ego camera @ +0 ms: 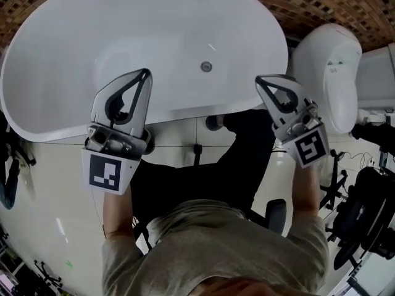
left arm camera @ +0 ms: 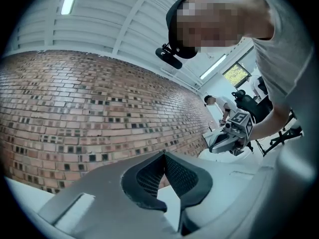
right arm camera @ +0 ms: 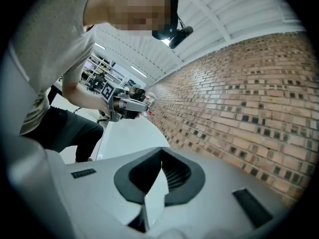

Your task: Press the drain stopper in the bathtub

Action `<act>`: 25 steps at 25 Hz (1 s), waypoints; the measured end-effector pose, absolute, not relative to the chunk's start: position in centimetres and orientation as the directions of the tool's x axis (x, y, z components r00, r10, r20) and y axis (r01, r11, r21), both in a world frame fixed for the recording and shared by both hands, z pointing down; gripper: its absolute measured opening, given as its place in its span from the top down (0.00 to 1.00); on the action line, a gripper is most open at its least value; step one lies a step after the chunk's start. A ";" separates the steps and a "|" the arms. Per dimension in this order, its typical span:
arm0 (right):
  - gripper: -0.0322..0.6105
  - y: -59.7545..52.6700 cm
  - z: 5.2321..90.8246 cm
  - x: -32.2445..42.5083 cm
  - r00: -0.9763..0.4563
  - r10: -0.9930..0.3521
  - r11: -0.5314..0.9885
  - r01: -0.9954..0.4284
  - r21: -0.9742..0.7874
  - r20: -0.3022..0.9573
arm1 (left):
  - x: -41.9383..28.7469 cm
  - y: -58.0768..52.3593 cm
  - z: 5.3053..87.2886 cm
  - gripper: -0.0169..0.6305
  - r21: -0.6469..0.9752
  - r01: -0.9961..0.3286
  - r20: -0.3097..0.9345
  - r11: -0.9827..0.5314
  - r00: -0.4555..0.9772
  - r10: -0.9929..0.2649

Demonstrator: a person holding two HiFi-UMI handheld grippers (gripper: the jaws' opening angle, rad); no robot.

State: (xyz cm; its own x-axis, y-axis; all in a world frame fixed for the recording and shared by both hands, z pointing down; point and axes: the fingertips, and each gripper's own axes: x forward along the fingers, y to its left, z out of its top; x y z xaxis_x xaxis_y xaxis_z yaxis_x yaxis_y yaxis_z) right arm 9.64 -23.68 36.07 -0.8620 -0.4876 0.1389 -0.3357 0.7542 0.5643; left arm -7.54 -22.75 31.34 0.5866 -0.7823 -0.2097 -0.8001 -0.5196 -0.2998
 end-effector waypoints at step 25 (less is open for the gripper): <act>0.95 -45.5 87.3 7.3 -0.358 -0.081 0.996 -0.074 0.058 0.930 | -7.0 -40.9 50.7 0.97 -0.144 -0.728 0.007 -0.670 0.676 -0.736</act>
